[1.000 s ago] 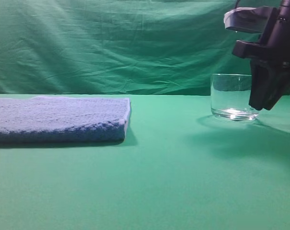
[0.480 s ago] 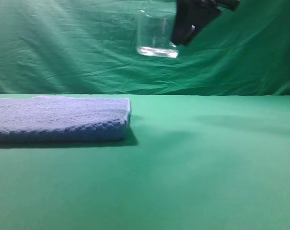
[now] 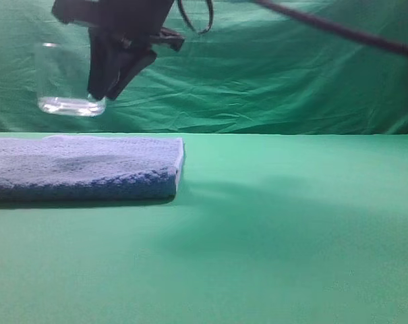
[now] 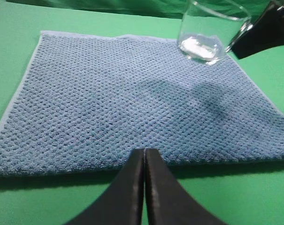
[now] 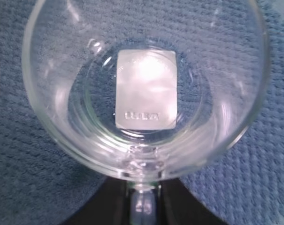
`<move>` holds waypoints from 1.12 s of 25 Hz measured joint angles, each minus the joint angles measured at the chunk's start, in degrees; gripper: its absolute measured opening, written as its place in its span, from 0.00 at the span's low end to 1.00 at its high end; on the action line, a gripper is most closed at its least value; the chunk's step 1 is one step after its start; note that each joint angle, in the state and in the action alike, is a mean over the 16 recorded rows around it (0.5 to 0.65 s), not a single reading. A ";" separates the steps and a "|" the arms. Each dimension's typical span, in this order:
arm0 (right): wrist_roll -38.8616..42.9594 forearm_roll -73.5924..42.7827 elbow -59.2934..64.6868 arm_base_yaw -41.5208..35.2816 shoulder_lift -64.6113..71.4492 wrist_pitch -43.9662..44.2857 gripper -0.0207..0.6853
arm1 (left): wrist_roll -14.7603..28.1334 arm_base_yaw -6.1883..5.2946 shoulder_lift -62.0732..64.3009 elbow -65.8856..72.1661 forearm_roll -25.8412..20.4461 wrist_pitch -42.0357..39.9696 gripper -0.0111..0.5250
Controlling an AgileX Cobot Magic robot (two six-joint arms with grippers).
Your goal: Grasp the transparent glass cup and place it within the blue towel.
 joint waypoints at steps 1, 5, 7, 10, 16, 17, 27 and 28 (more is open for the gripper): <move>-0.01 -0.25 -0.57 0.06 0.54 0.36 0.29 | -0.01 0.00 0.00 0.00 0.00 0.00 0.02; 0.01 -0.79 -2.88 0.08 1.40 3.74 0.43 | -0.03 0.00 0.00 0.00 0.00 0.00 0.02; 0.11 -0.86 -4.41 0.07 1.14 6.55 0.49 | -0.04 0.00 0.00 0.00 0.00 0.00 0.02; 0.88 -1.03 -7.30 0.05 0.19 11.26 0.53 | -0.06 0.00 0.00 0.00 0.00 0.00 0.02; 5.79 -2.46 -13.29 0.01 -3.58 20.82 0.41 | -0.09 0.00 0.00 0.00 0.00 0.00 0.02; 6.83 -2.80 -14.10 0.00 -4.45 22.13 0.36 | -0.09 0.00 0.00 0.00 0.00 0.00 0.02; 16.20 -5.52 -11.30 -0.02 -15.67 25.95 0.04 | -0.09 0.00 0.00 0.00 0.00 0.00 0.02; 16.63 -5.43 -9.94 -0.02 -16.93 25.82 0.03 | -0.09 0.00 0.00 0.00 0.00 0.00 0.02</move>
